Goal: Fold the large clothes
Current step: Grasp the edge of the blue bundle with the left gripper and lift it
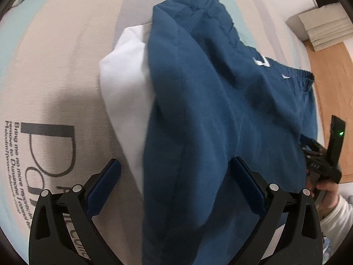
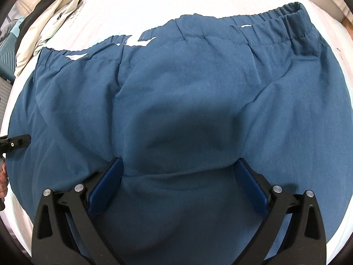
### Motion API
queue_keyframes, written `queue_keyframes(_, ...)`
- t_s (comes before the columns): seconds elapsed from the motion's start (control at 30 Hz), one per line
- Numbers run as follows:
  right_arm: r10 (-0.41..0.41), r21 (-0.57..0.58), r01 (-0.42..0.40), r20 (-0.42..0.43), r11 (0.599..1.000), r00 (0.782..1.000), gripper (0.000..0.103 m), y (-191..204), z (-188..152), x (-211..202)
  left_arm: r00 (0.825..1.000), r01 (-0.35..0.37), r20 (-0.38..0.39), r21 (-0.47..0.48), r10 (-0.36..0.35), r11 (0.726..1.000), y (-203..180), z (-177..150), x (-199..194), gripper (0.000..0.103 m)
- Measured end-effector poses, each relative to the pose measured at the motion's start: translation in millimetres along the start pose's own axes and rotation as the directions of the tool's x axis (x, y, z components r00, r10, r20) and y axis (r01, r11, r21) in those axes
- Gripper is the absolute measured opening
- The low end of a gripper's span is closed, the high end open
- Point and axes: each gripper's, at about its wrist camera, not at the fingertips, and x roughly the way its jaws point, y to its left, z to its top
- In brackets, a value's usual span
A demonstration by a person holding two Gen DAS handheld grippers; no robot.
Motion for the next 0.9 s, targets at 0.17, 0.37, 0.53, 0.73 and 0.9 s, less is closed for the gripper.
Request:
queue_keyframes(0.17,0.004,0.006,-0.004,0.005,1.0,1.0,0.097,0,-2,0,0.998,0.056,-0.016,0.052,-0.056,0.997,-16,3,1,0.08)
queue_keyframes(0.37,0.007,0.011,-0.007,0.011,1.0,1.0,0.097,-1,-4,-2,0.992,0.13,-0.011,0.051,-0.129,0.99,-18,4,3,0.067)
queue_keyframes(0.53,0.011,0.012,-0.011,0.011,1.0,1.0,0.097,-2,-4,-2,0.992,0.126,-0.019,0.065,-0.125,0.99,-17,4,6,0.059)
queue_keyframes(0.73,0.012,0.017,-0.013,0.015,1.0,1.0,0.097,-1,-5,-3,0.99,0.144,-0.012,0.048,-0.144,0.988,-8,3,4,0.042)
queue_keyframes(0.9,0.016,0.017,-0.016,0.016,1.0,1.0,0.097,-2,-6,-4,0.982,0.191,-0.005,0.037,-0.191,0.981,-8,2,-3,0.029)
